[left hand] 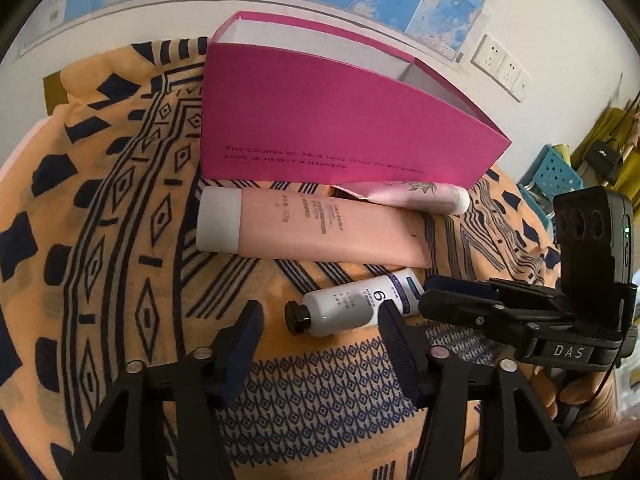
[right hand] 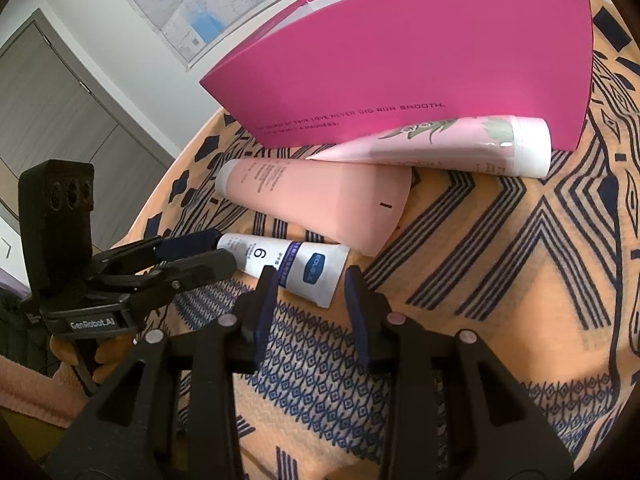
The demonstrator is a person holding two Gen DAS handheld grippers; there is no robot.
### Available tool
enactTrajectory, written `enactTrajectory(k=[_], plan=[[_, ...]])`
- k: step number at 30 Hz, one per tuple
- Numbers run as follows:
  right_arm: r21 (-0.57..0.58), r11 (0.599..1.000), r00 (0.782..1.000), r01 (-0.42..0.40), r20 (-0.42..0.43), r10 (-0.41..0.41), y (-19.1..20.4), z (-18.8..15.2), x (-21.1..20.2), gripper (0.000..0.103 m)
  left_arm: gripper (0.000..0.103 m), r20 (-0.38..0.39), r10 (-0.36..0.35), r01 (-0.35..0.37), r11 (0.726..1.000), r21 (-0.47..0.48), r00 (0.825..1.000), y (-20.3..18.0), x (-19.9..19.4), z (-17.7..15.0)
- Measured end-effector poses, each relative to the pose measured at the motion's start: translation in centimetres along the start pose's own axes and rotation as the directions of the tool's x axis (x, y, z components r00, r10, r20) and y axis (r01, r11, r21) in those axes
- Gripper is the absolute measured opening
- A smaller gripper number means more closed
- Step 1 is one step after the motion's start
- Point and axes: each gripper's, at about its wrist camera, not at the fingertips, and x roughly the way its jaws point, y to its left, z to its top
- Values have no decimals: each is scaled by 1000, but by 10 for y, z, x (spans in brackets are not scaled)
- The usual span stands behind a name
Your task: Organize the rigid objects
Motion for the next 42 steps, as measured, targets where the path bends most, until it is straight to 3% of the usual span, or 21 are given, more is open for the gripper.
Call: enactTrajectory(k=[4, 18, 28, 42], plan=[[4, 1000, 1000, -4, 3, 4, 2, 1, 3, 37, 44, -25, 0, -1, 1000, -2, 1000, -1, 5, 1], [27, 999, 1000, -30, 2, 30, -1, 3, 3, 38, 44, -16, 47, -47, 999, 16, 999, -5, 2, 3], [29, 999, 999, -35, 4, 35, -1, 2, 3, 38, 44, -14, 23, -23, 1000, 12, 1000, -5, 4, 3], [17, 999, 999, -31, 6, 31, 1, -1, -2, 42, 44, -16, 43, -42, 998, 38, 999, -14, 3, 1]])
